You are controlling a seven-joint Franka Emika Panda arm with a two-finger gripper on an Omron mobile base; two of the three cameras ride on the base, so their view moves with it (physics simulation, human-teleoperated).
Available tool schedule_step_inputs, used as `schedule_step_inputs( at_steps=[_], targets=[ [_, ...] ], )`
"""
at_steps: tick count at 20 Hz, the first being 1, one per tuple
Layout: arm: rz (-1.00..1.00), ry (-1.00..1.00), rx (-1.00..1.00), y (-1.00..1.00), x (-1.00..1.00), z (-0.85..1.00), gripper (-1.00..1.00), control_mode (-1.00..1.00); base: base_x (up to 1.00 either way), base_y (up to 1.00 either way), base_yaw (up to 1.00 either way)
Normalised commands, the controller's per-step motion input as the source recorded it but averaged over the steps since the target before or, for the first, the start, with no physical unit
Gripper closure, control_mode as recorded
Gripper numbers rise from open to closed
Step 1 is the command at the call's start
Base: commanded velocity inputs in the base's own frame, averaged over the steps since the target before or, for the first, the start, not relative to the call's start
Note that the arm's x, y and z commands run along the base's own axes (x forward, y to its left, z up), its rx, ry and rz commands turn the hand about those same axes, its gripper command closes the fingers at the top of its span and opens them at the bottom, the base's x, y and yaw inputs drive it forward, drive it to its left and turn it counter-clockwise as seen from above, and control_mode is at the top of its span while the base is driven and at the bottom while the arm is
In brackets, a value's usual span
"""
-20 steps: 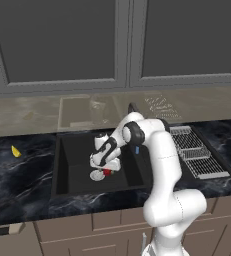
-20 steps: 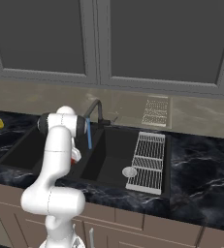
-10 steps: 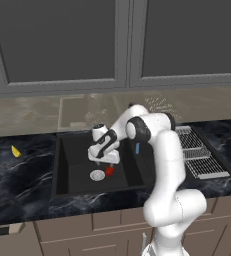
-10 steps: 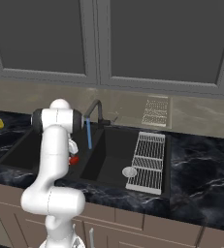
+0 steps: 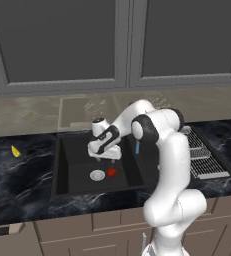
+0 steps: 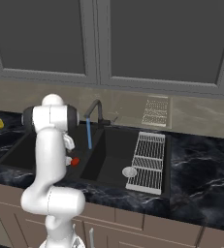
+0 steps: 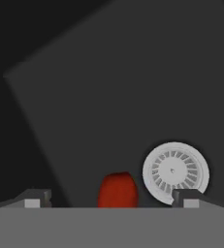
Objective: Turn on the sink faucet. Then move the bell pepper from the counter to the sink. Turn off the sink. Move the vegetable from the sink to the pot next to the stove. Finally move the pot to the rear left burner.
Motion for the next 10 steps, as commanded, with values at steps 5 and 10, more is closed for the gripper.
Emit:
schedule_step_inputs(
  at_steps=[5, 10],
  targets=[
    [0.00, -0.06, 0.00, 0.00, -0.48, 0.65, -1.00, -1.00, 0.00, 0.00, 0.00],
    [0.00, -0.07, 0.00, -0.05, -0.49, 0.73, -1.00, -1.00, 0.00, 0.00, 0.00]
  ],
)
